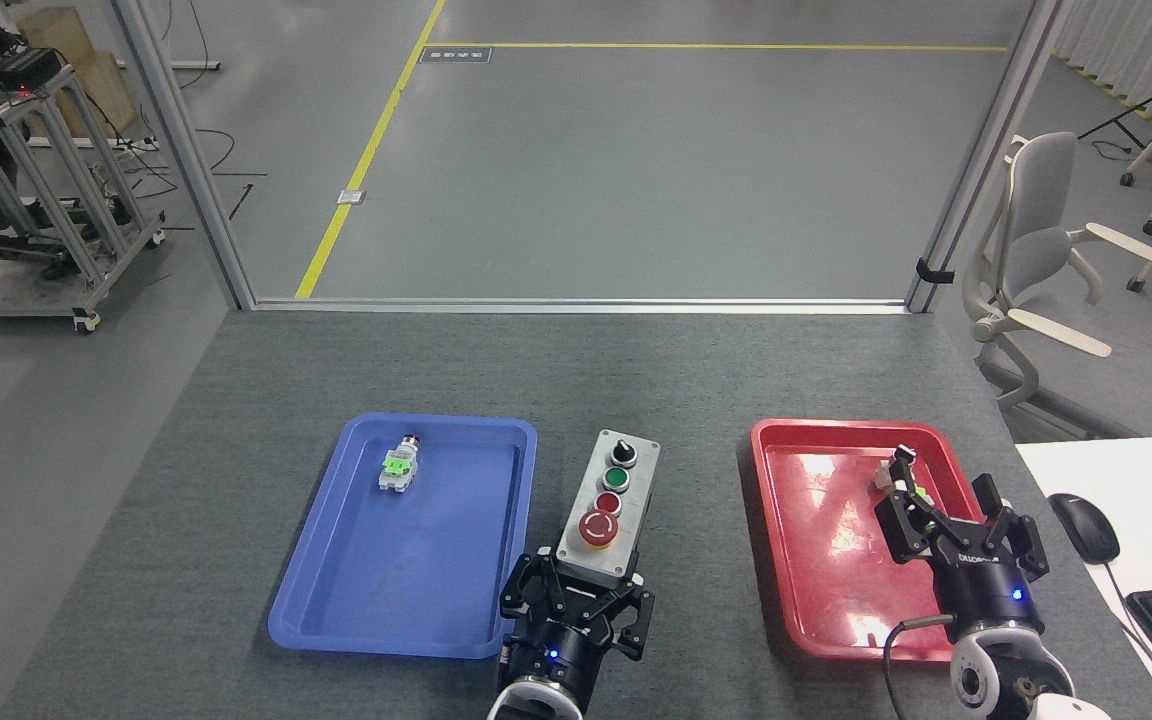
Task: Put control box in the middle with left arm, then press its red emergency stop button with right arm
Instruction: 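Slide the control box out of the blue tray onto the table between trays, then open the left gripper and withdraw it back toward the blue tray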
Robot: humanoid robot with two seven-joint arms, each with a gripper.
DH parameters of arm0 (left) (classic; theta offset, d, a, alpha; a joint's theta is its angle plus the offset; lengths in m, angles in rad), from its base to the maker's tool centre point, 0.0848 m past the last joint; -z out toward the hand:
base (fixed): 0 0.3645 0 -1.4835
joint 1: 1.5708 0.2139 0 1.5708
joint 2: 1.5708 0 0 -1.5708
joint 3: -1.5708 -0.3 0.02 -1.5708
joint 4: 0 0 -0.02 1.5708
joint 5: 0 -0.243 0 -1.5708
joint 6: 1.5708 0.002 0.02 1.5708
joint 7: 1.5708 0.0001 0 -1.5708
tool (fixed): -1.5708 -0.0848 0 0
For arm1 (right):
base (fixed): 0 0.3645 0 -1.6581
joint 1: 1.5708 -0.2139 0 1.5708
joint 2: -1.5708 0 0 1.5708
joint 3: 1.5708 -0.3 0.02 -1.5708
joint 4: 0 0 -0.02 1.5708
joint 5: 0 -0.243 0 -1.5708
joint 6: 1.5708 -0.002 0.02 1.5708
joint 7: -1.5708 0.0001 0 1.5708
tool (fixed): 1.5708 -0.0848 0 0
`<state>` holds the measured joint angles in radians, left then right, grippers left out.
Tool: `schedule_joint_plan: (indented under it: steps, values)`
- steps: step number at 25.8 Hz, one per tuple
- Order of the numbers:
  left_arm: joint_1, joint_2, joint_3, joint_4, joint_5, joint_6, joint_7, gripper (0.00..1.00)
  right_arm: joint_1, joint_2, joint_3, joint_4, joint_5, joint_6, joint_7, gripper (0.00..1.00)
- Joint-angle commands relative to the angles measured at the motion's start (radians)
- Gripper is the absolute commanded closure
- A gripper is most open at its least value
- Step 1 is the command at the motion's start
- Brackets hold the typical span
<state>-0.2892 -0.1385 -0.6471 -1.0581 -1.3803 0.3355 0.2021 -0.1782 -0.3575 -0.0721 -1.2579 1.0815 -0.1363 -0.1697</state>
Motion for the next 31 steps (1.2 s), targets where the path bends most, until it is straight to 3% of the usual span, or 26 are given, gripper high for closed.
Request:
schedule_joint_plan:
  steps: [1, 10, 18, 19, 20, 21, 26, 31]
  values:
    - [-0.007, -0.001, -0.08, 0.015, 0.075, 0.031, -0.009, 1.0, -0.001, 0.0, 0.0, 0.0, 0.0, 0.003, 0.002, 0.0]
    - [-0.013, -0.003, -0.14, 0.119, 0.104, 0.017, 0.008, 1.0, -0.003, 0.0, 0.003, 0.002, -0.002, 0.001, 0.004, 0.0]
    - [-0.021, -0.001, -0.151, 0.124, 0.107, 0.017, 0.019, 0.97, -0.003, 0.003, 0.002, 0.002, -0.002, -0.005, 0.004, 0.0]
    - [-0.021, -0.001, -0.149, 0.125, 0.109, 0.017, 0.019, 0.84, -0.003, 0.005, 0.002, 0.0, -0.002, -0.005, 0.004, 0.0]
    - [-0.021, 0.0, -0.149, 0.124, 0.11, 0.017, 0.022, 0.48, -0.003, 0.005, 0.002, 0.0, -0.002, -0.005, 0.004, 0.0]
    - [-0.021, 0.0, -0.146, 0.124, 0.115, 0.02, 0.03, 0.0, -0.003, 0.005, 0.002, 0.0, -0.002, -0.008, 0.004, 0.0]
    - [-0.015, 0.004, -0.144, 0.101, 0.126, 0.028, 0.059, 0.0, -0.003, 0.005, 0.002, 0.0, -0.002, -0.008, 0.004, 0.0]
    - [0.059, 0.013, -0.135, -0.029, 0.113, 0.037, 0.051, 0.0, -0.003, 0.002, 0.002, 0.0, -0.002, -0.008, 0.004, 0.0]
